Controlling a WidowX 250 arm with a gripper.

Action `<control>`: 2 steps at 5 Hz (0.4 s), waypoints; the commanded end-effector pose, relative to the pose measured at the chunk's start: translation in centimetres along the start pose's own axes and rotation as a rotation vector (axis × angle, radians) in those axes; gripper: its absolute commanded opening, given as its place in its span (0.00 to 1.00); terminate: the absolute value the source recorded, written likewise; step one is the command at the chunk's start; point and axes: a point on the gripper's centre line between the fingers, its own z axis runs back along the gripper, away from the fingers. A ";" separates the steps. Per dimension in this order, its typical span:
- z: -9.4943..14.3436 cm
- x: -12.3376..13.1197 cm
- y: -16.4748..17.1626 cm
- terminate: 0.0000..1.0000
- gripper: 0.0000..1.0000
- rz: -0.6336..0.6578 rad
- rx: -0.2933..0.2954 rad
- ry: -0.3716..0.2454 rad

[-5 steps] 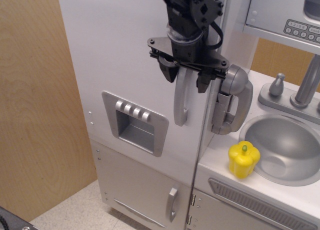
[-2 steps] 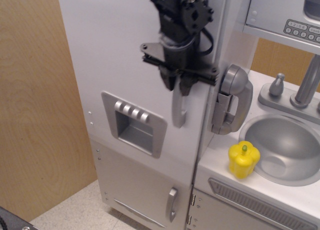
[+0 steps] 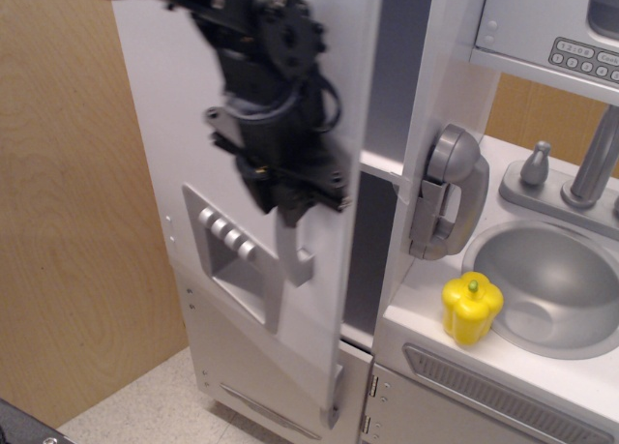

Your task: Open fridge

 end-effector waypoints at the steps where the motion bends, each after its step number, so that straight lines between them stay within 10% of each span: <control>1: 1.9 -0.4 0.8 0.00 1.00 -0.029 0.065 0.010; 2: 2.0 -1.6 -1.4 0.00 1.00 -0.063 0.043 0.042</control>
